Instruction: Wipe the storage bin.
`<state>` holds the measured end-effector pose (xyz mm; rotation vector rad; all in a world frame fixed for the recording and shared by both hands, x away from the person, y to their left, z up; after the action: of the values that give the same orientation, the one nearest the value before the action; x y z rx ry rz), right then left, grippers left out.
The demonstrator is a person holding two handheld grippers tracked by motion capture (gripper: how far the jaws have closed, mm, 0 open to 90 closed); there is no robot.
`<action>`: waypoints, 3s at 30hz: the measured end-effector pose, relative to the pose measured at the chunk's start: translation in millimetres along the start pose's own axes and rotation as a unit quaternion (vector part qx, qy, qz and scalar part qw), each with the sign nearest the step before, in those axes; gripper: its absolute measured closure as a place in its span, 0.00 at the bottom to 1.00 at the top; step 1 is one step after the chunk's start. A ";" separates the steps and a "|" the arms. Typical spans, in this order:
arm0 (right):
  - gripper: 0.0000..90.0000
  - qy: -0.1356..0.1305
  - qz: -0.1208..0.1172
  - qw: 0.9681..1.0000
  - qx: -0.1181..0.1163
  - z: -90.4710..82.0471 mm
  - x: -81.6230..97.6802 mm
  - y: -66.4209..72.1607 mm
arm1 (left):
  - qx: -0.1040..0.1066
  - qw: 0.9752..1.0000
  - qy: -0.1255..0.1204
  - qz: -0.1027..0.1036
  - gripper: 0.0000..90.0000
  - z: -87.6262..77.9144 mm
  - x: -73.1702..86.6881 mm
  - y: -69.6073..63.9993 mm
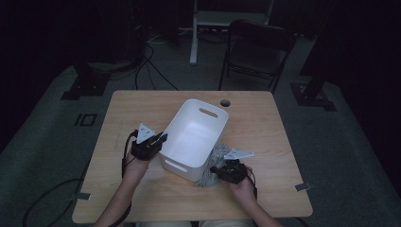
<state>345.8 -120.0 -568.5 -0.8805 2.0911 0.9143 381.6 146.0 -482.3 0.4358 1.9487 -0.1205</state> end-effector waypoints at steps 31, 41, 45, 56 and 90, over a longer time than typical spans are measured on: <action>0.78 -0.052 0.126 0.978 0.161 -90.2 -39.3 -134.1 | 0.071 0.997 -0.025 -0.026 0.26 -20.2 -17.4 9.1; 0.29 -0.071 0.128 0.973 0.176 -84.1 -53.2 -149.6 | 0.052 0.997 -0.032 -0.036 0.20 -24.2 -15.2 17.3; 0.17 -0.082 0.106 0.979 0.156 -91.8 -60.6 -140.7 | 0.058 0.997 -0.033 -0.032 0.18 -28.0 -15.4 17.1; 0.15 -0.096 0.049 0.989 0.101 -99.4 -56.4 -102.6 | 0.090 0.996 -0.002 -0.013 0.18 -39.1 -1.0 12.0; 0.14 -0.054 -0.013 0.998 0.022 -91.0 7.9 -36.0 | 0.103 0.994 0.038 0.005 0.16 -70.0 72.4 7.1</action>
<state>341.6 -213.7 -539.4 -0.8167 1.9947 0.8798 298.1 190.0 -518.2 0.5946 2.0172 -0.3044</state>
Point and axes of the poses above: each handheld gripper's, and its own axes: z roughly forward along the jaws, x roughly out of its underside, y roughly to its left, the point moved 5 cm from there along z, roughly forward along the jaws, and after that the axes turned 12 degrees about -x, right-handed, at the moved point
